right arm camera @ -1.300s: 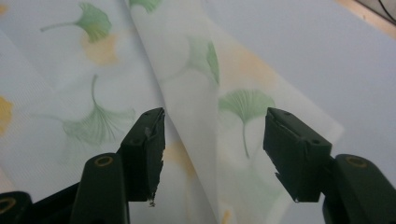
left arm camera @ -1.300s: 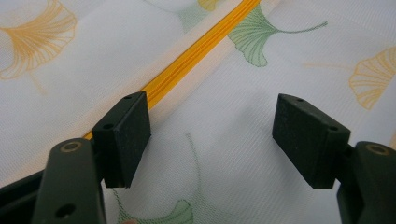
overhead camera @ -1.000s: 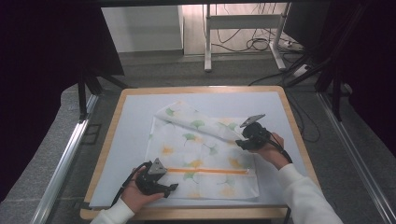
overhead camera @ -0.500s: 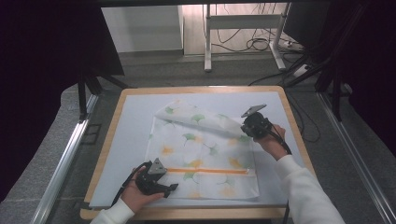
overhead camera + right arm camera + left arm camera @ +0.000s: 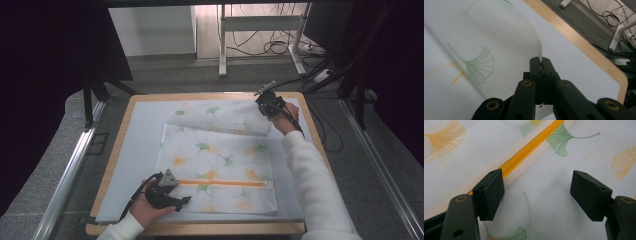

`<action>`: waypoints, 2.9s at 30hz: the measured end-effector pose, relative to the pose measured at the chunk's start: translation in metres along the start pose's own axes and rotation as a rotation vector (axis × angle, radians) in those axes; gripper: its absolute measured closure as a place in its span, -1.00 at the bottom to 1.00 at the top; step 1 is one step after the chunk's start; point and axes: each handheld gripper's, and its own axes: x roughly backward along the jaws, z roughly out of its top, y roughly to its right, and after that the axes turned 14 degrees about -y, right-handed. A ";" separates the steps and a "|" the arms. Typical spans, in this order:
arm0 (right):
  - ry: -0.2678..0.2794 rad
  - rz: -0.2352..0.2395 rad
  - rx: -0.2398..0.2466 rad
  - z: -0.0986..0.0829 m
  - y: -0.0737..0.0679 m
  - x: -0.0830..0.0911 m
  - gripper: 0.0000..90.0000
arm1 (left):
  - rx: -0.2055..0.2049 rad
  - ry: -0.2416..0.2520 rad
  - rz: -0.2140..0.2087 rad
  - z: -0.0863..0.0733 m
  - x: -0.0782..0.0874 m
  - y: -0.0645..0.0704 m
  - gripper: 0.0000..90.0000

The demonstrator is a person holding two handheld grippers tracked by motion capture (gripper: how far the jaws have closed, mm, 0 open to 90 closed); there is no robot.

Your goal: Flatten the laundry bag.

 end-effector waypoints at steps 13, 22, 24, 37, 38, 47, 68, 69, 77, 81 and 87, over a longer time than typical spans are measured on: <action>0.109 0.025 -0.165 0.007 0.024 0.000 0.14 | -0.005 0.001 -0.003 0.001 -0.001 -0.002 -0.39; 0.151 0.212 -0.128 -0.037 -0.004 0.029 0.09 | -0.015 -0.010 0.008 0.003 -0.001 0.001 -0.40; 0.156 0.244 -0.124 -0.047 -0.013 0.030 0.08 | -0.015 -0.010 0.008 0.003 -0.001 0.001 -0.40; 0.154 0.352 -0.096 -0.110 -0.066 0.044 -0.06 | -0.003 0.006 0.007 0.003 0.000 -0.001 -0.40; 0.145 0.353 -0.099 -0.116 -0.070 0.046 -0.06 | -0.002 0.006 0.007 0.003 0.000 -0.001 -0.40; 0.083 0.361 -0.123 -0.174 -0.099 0.053 -0.14 | 0.011 0.014 0.015 0.001 0.003 -0.005 -0.40; 0.024 0.354 -0.139 -0.182 -0.104 0.037 -0.23 | 0.308 0.057 0.159 -0.017 0.021 -0.068 -0.46; 0.026 0.356 -0.139 -0.182 -0.103 0.037 -0.23 | 0.312 0.053 0.162 -0.015 0.019 -0.071 -0.47; 0.028 0.340 -0.146 -0.174 -0.102 0.033 -0.24 | 0.319 -0.002 0.156 -0.004 0.005 -0.079 -0.36; 0.026 0.336 -0.152 -0.172 -0.101 0.031 -0.25 | 0.314 -0.005 0.155 -0.003 0.006 -0.077 -0.11; 0.015 0.331 -0.156 -0.170 -0.101 0.028 -0.26 | 0.309 -0.006 0.153 -0.002 0.007 -0.075 0.23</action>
